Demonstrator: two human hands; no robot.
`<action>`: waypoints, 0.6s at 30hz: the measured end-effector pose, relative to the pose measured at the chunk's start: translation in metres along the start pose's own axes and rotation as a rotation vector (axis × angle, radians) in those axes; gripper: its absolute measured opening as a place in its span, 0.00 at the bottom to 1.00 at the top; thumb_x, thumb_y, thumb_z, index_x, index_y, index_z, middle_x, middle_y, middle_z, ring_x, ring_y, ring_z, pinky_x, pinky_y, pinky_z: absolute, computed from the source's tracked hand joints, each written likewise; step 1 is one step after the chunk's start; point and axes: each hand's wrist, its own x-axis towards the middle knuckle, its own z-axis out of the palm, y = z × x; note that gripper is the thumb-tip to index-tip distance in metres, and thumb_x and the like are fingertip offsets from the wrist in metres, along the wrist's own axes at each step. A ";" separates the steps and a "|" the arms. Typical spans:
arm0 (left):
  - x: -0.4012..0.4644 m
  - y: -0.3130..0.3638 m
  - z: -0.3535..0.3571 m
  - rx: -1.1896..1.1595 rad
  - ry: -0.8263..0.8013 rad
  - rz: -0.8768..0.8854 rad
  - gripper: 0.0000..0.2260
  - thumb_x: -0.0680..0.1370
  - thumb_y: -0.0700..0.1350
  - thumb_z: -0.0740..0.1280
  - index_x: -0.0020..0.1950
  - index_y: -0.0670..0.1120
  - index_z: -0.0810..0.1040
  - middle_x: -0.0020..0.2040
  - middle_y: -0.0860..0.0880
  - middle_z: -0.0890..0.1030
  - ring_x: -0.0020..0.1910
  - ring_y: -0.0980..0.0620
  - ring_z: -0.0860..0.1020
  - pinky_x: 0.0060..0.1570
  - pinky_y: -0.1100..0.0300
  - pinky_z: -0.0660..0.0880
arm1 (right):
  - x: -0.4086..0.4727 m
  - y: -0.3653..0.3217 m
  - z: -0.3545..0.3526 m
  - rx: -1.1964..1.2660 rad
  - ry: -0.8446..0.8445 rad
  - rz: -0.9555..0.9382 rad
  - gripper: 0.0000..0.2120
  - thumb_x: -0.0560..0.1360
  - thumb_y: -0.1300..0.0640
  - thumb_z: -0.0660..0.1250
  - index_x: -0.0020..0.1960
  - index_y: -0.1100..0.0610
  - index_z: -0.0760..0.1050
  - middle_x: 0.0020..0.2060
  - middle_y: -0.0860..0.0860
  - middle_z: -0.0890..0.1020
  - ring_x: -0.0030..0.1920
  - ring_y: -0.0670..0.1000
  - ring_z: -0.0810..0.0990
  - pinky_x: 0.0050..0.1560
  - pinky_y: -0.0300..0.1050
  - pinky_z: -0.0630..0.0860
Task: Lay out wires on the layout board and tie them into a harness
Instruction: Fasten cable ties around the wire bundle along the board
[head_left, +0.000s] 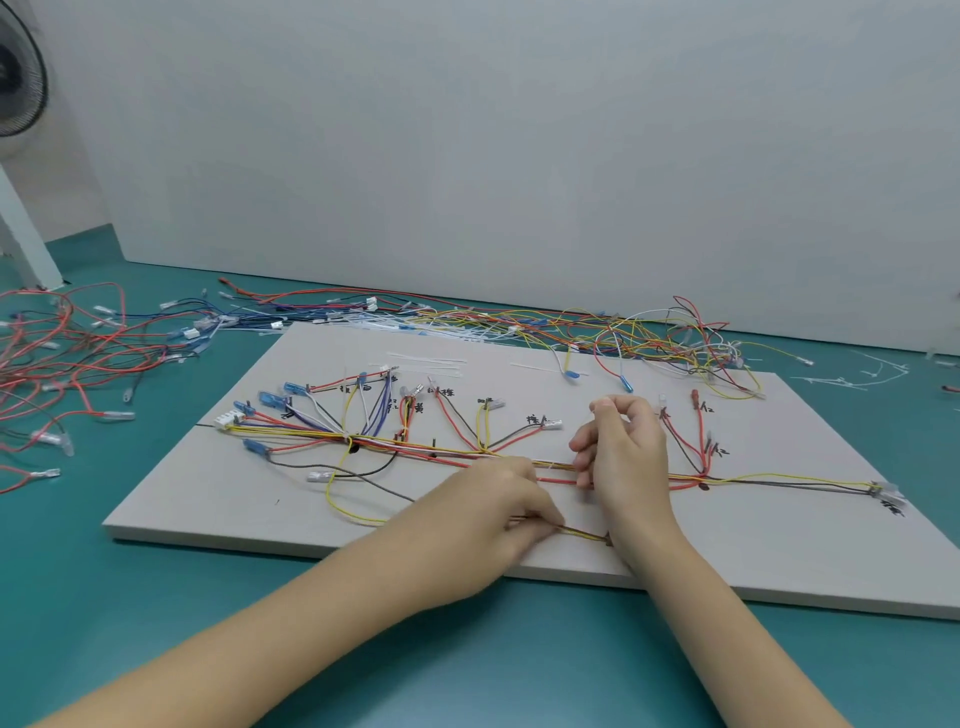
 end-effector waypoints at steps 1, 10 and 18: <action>-0.002 -0.006 -0.007 -0.027 -0.013 -0.029 0.08 0.79 0.47 0.67 0.54 0.52 0.84 0.45 0.54 0.76 0.44 0.60 0.72 0.46 0.67 0.68 | 0.000 -0.001 0.000 0.009 -0.003 0.007 0.07 0.81 0.58 0.58 0.45 0.55 0.70 0.26 0.48 0.76 0.21 0.44 0.70 0.20 0.38 0.66; -0.018 -0.033 -0.030 -0.138 -0.048 -0.186 0.03 0.76 0.51 0.71 0.47 0.58 0.85 0.41 0.66 0.77 0.39 0.61 0.75 0.39 0.68 0.67 | 0.003 -0.007 -0.002 0.060 -0.092 0.054 0.06 0.76 0.63 0.65 0.42 0.61 0.79 0.28 0.50 0.78 0.23 0.46 0.71 0.21 0.38 0.69; -0.021 -0.041 -0.043 -0.319 -0.119 -0.259 0.02 0.73 0.50 0.74 0.42 0.58 0.85 0.39 0.52 0.84 0.34 0.56 0.77 0.35 0.61 0.73 | 0.001 -0.016 -0.006 0.177 -0.178 0.050 0.09 0.74 0.66 0.66 0.37 0.61 0.82 0.29 0.54 0.80 0.25 0.48 0.75 0.22 0.37 0.70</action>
